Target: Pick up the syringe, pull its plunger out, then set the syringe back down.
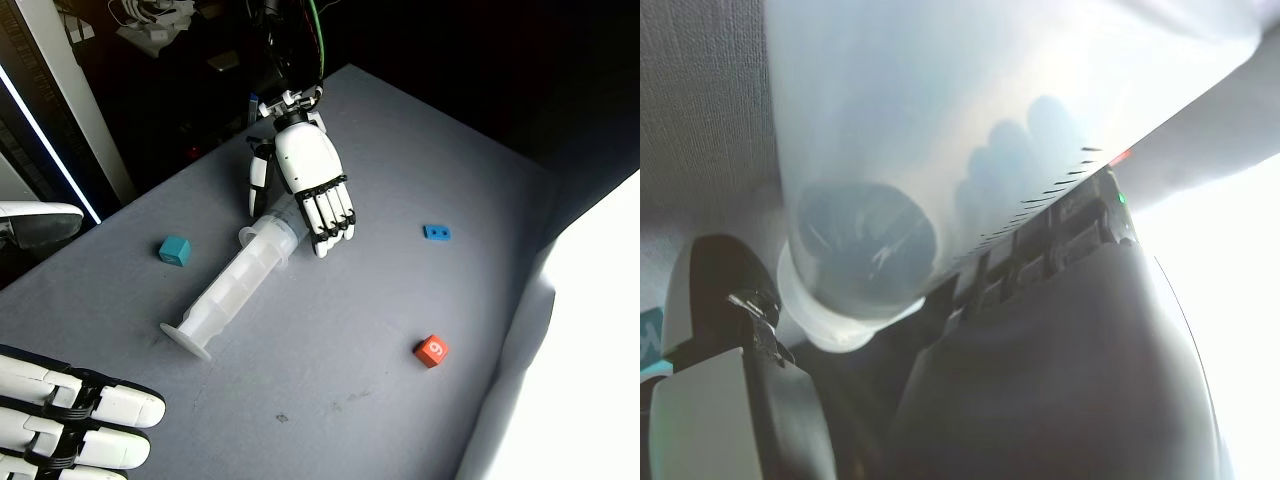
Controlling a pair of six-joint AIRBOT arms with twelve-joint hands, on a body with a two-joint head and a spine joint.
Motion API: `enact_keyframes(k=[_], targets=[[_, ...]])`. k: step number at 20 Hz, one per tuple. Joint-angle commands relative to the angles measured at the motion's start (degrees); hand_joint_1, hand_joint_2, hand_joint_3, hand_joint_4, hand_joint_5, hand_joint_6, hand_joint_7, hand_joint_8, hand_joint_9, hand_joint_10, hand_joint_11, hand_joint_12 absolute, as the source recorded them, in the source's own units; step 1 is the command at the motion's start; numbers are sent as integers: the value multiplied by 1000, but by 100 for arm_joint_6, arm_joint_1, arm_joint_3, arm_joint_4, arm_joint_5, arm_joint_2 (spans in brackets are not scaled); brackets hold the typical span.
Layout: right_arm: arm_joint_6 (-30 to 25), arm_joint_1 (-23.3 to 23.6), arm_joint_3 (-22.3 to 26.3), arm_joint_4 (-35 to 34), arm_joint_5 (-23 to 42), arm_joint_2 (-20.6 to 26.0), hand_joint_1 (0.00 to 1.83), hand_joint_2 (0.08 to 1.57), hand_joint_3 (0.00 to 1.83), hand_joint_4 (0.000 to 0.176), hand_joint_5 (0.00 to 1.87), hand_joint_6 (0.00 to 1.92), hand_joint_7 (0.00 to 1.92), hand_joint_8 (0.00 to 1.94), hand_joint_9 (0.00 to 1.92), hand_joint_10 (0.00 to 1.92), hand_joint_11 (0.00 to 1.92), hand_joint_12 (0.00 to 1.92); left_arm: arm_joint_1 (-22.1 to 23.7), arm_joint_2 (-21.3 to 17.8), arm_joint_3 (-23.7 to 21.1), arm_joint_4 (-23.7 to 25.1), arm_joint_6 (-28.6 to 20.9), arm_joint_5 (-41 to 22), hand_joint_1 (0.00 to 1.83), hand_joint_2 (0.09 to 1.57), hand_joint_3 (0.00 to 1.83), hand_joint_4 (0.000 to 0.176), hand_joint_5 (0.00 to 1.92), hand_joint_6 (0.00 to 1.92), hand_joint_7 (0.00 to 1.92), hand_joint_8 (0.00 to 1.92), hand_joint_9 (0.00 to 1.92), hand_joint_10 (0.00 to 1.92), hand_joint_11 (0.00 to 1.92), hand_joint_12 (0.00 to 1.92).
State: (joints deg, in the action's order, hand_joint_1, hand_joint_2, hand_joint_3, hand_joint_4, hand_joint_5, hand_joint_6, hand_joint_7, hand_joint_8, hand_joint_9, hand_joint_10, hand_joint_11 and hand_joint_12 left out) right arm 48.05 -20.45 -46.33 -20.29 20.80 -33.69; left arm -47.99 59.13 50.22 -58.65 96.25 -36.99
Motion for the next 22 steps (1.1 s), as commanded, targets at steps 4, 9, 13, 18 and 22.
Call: enact_keyframes(k=[4, 9, 13, 18, 22], targets=[[-46, 20, 8, 61, 705, 33, 259, 869, 0, 0, 0, 0, 15, 5, 10, 3, 8, 4, 189, 18, 4, 258, 81, -420, 807, 983, 2, 0, 0, 663, 0, 863, 0, 909, 0, 638], [-46, 14, 12, 84, 709, 31, 244, 860, 0, 0, 0, 0, 11, 3, 7, 2, 9, 5, 810, -100, 12, 171, 678, 169, 836, 990, 0, 0, 0, 699, 0, 887, 0, 932, 0, 619], [-45, 9, 19, 118, 711, 31, 216, 856, 0, 0, 1, 0, 19, 4, 13, 3, 5, 5, 1554, -242, -17, -49, 1226, 598, 804, 999, 1, 0, 0, 690, 0, 894, 0, 904, 0, 626], [-45, -6, 31, 172, 717, 31, 207, 859, 0, 0, 0, 0, 17, 4, 7, 2, 6, 3, 2491, -458, -212, -831, 2309, 1256, 857, 964, 0, 0, 0, 769, 3, 923, 0, 923, 0, 605], [-34, -14, 45, 188, 725, 31, 229, 871, 4, 0, 24, 7, 55, 14, 46, 14, 36, 21, 2934, -740, -503, -1357, 2878, 1644, 776, 998, 8, 0, 0, 727, 0, 910, 0, 949, 0, 703]])
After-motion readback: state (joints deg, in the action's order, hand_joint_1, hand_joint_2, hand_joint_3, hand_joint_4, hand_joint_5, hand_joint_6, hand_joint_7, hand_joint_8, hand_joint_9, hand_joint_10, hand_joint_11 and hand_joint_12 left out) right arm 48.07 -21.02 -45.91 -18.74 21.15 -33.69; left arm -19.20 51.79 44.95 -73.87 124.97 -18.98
